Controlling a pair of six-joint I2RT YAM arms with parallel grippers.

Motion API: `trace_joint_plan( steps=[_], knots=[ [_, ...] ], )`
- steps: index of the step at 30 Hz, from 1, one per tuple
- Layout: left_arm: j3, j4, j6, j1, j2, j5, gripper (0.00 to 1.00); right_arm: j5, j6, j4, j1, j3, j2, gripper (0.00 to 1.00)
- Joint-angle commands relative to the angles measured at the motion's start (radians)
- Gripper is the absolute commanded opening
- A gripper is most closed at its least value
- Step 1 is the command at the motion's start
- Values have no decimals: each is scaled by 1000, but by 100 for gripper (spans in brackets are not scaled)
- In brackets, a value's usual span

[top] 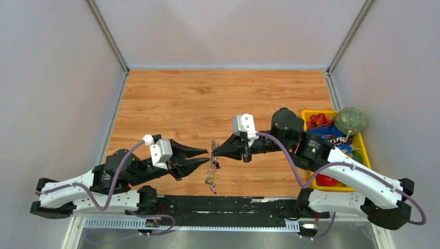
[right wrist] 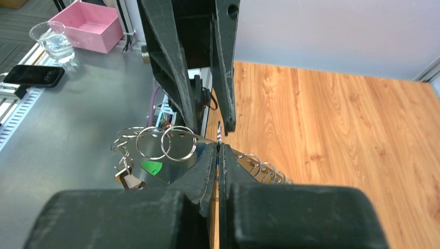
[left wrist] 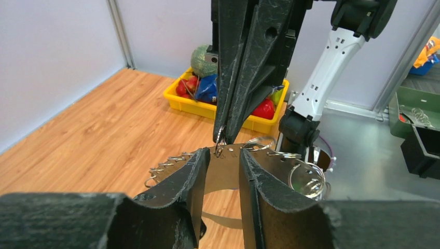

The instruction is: Put the keys on the keyring

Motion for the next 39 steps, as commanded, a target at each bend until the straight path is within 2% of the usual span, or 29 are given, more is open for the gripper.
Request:
trace_joint_plan(
  steps=[1, 5, 20, 39],
  knots=[
    [86, -133, -24, -2, -6, 19, 40, 3, 11, -84, 4, 99, 27, 0],
    [155, -235, -29, -2, 24, 26, 46, -20, 5, -180, 4, 151, 66, 0],
    [263, -406, 3, -2, 157, 58, 46, -92, -15, -418, 5, 300, 162, 0],
    [275, -395, 20, -2, 168, 96, 43, -63, -29, -468, 40, 323, 191, 0]
  ],
)
